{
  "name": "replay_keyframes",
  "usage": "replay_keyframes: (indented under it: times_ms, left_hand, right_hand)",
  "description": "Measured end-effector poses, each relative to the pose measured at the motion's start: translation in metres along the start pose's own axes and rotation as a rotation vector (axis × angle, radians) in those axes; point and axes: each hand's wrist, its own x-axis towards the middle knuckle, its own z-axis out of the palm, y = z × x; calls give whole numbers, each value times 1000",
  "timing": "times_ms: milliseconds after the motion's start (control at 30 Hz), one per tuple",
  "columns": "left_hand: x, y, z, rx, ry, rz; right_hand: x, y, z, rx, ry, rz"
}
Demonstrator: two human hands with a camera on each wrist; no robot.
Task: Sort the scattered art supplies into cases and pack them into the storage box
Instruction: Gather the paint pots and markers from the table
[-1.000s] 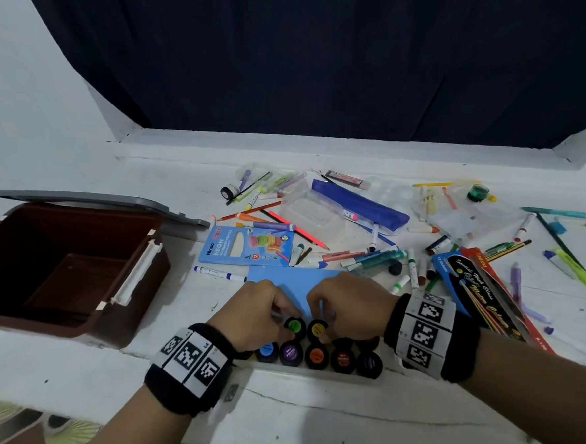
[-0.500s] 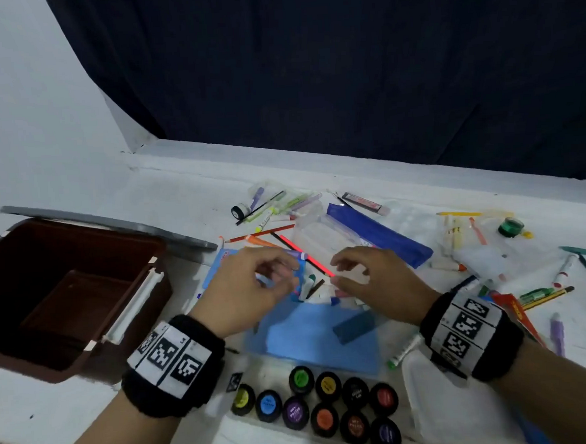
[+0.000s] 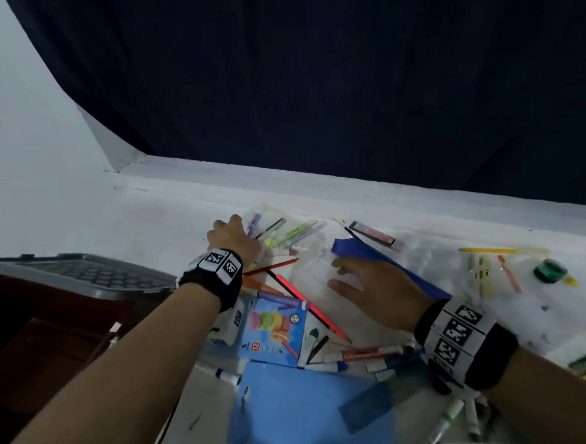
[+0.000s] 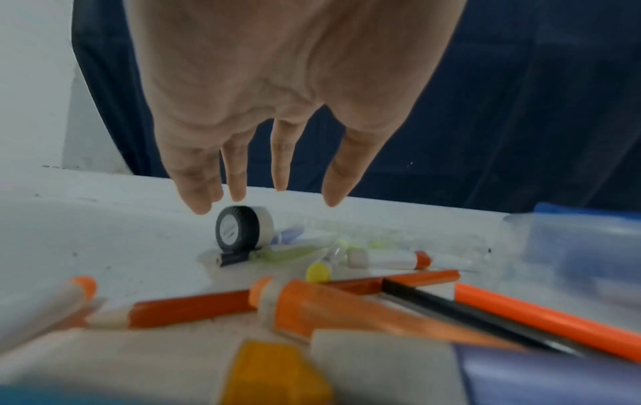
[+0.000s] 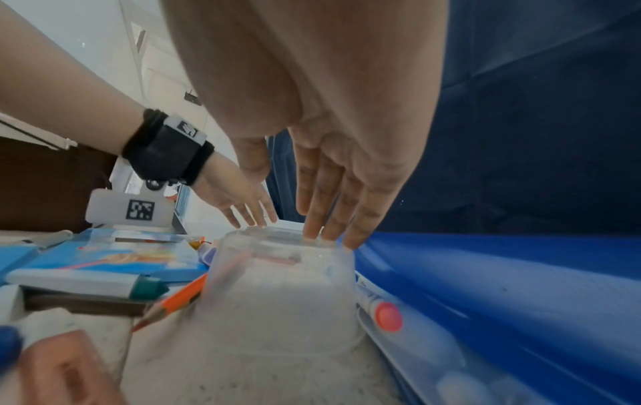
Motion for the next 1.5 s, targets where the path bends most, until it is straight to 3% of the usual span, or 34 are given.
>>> replay_keyframes:
  times_ms: [133,300,500,767,900,1033,1133,1267,1500]
  left_hand:
    - [13,1,13,144,-119,-60]
    - [12,-3,20,203,-62,-8]
    - [1,-4,0,66,-50,51]
    - [-96,1,-46,-320,88,345]
    - [-161,-22,-57,-445,14,488]
    - [-221,-52,-52,-517,-183,614]
    - [-254,-76,-38,-435,-263,673]
    - [-271,-104,-23,-208,-230,742]
    - [-277,-108,-6,-66,-277,803]
  right_hand:
    - [-2,3,-1,52,-1,14]
    - [-4,-1,-2,67,-19,25]
    - [-8,-5,-3,150,-26,60]
    - [-46,-31,-2,274,150,-6]
    - [-85,-50,0,287,173,-89]
    - [-128,-64,10,267,135,-157]
    - [-158,-64,24,135,43,-179]
    - [-190,-65,41,-52,-80,-127]
    - [-211,-69,60,-98,-159,-92]
